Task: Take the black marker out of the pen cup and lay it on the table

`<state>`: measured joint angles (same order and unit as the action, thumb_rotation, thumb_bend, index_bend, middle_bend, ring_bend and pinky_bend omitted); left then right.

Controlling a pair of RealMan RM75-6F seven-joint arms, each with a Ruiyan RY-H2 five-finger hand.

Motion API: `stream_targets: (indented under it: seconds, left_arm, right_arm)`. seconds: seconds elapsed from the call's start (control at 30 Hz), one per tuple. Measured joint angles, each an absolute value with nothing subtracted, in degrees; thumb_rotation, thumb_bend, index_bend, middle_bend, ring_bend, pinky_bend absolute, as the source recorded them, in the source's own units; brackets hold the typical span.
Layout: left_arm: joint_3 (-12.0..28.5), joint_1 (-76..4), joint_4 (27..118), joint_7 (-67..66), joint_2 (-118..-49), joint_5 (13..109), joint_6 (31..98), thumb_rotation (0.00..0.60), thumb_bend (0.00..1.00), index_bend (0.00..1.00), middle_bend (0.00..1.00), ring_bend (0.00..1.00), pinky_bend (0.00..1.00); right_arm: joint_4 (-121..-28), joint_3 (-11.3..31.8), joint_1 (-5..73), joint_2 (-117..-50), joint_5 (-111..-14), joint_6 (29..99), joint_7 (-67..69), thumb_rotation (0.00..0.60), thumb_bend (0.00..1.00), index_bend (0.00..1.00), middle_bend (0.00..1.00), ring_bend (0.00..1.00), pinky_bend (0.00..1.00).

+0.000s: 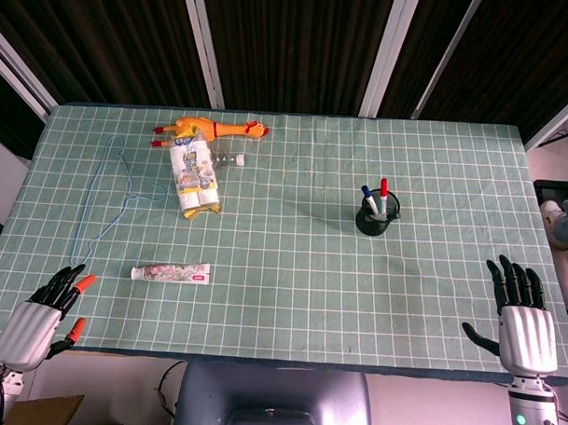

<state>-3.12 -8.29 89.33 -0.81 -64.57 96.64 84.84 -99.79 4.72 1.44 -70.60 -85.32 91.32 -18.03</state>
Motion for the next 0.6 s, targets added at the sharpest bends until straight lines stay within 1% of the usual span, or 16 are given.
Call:
stream_targets:
  seconds: [0.33,0.53,0.6]
  left_arm:
    - [-3.4,-8.2,89.7,-0.8,-64.3,96.9,84.8,0.6,0.45,0.14,0.0,0.01,0.3]
    - [-3.2,-8.5,89.8,-0.6,-64.1,96.2,83.9,0.6,0.45,0.14,0.01,0.01,0.3]
    - [-3.3,-8.4,89.9,-0.6,-64.1,96.3,84.1,0.6,0.45,0.14,0.01,0.01,0.3]
  right_arm:
    - [-99.6,4.8,1.5,-70.7,-85.7,91.2,-17.9,0.6,0.25,0.17,0.13,0.09,0.16]
    - [-99.5,6.0,2.2,-70.6,-85.3,90.8,-18.3,0.6,0.25,0.17,0.13,0.1,0.17]
    - [-99.2,6.6,2.9,-70.8,-85.0,90.4,-18.9,0.6,0.25,0.17,0.14,0.13,0.2]
